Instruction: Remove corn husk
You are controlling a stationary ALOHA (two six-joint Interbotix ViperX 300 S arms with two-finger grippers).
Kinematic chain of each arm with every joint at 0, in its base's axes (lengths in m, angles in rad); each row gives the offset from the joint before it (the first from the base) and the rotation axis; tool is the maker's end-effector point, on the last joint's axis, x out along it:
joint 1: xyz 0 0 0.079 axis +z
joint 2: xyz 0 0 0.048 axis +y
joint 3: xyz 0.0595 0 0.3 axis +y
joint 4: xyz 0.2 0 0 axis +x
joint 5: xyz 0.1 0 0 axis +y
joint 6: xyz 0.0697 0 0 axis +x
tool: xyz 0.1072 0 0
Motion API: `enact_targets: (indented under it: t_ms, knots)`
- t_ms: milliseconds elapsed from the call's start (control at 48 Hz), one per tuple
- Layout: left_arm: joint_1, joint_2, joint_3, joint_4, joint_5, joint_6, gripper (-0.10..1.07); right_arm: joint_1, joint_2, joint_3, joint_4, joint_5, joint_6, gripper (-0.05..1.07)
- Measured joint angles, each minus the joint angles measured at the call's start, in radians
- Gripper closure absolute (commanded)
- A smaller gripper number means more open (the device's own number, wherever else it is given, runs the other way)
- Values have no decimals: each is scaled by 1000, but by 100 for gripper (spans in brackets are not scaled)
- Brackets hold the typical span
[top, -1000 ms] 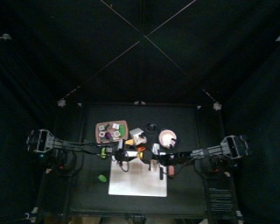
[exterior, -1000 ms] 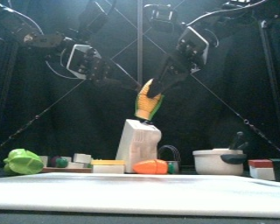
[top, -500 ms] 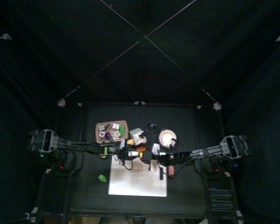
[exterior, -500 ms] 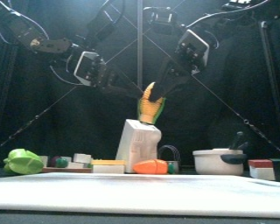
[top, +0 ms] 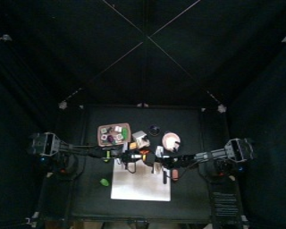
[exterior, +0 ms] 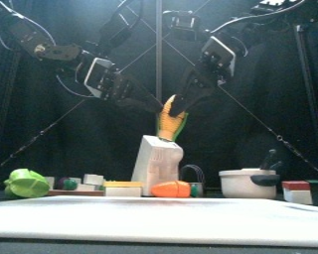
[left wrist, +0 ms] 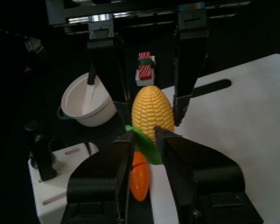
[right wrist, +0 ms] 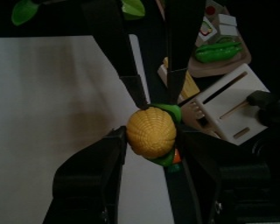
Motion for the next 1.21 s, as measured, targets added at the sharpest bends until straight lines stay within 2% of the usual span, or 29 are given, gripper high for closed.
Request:
enact_targets:
  t_ms: [292, 708, 938, 1208]
  knots:
    - [32, -2, -6, -117, -18, 3, 30, 9, 5, -3, 0, -3, -3, 46]
    - [31, -43, 5, -129, -9, 2, 30, 8, 5, -3, 0, 12, -2, 46]
    - [15, -92, 21, -190, 48, -9, 26, 6, 5, -3, 5, 26, -2, 46]
    - [9, -74, 0, -245, 86, -48, 20, 6, 5, -3, 6, 28, -3, 46]
